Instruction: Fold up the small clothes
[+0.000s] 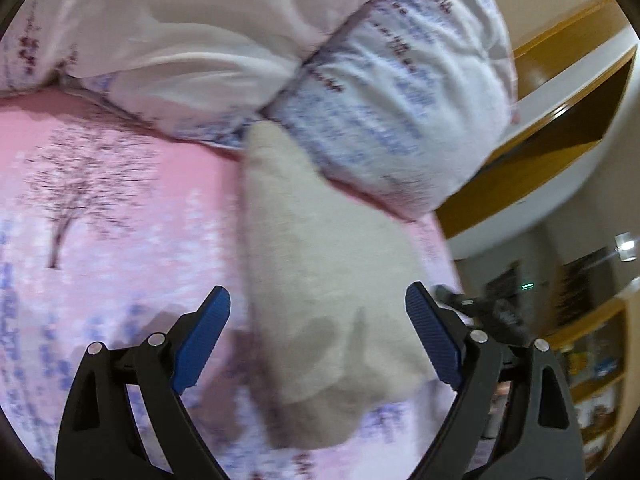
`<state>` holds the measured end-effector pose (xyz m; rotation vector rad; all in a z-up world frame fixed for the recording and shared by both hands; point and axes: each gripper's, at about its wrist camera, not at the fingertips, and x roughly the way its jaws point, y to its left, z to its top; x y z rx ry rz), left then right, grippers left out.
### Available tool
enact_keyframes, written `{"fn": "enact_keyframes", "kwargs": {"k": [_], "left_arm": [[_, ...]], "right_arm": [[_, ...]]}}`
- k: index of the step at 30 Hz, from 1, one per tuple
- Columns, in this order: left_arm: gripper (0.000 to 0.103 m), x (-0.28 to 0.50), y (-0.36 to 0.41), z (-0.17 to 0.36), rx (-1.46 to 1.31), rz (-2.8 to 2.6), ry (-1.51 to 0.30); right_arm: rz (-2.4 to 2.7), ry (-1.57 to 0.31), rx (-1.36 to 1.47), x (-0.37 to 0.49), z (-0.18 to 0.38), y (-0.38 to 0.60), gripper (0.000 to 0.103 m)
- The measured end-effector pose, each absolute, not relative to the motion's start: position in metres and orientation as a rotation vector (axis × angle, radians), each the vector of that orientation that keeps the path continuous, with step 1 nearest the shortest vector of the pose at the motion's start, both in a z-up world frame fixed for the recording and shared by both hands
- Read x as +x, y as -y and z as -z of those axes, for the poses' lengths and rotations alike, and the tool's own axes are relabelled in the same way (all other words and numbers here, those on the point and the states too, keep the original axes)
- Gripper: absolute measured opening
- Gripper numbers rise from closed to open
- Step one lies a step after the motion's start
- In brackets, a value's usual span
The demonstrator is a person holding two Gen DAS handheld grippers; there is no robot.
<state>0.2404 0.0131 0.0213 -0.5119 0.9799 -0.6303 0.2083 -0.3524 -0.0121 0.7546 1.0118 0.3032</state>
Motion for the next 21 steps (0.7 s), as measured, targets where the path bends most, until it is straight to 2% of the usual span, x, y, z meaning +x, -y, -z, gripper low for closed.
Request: {"fn": "enact_keyframes", "kwargs": {"k": [6, 11, 13, 15, 18, 21], "left_arm": [[0.09, 0.239, -0.012, -0.004, -0.465, 0.635, -1.023], [0.09, 0.24, 0.005, 0.004, -0.43, 0.658, -1.059], [0.09, 0.24, 0.009, 0.007, -0.423, 0.66, -1.067], [0.09, 0.239, 0.011, 0.005, -0.413, 0.659, -1.059], [0.09, 0.24, 0.011, 0.004, -0.42, 0.657, -1.06], [0.09, 0.241, 0.012, 0.003, -0.428, 0.649, -1.055]], "right_arm": [[-0.34, -1.103, 0.764, 0.208, 0.011, 0.345, 0.061], [-0.417, -1.089, 0.807, 0.22, 0.013, 0.34, 0.06], [-0.428, -1.063, 0.846, 0.226, 0.015, 0.344, 0.051], [-0.414, -1.048, 0.841, 0.232, 0.019, 0.345, 0.026], [-0.395, -1.01, 0.774, 0.232, 0.018, 0.34, 0.018], [-0.375, -0.89, 0.667, 0.221, -0.01, 0.333, 0.015]]}}
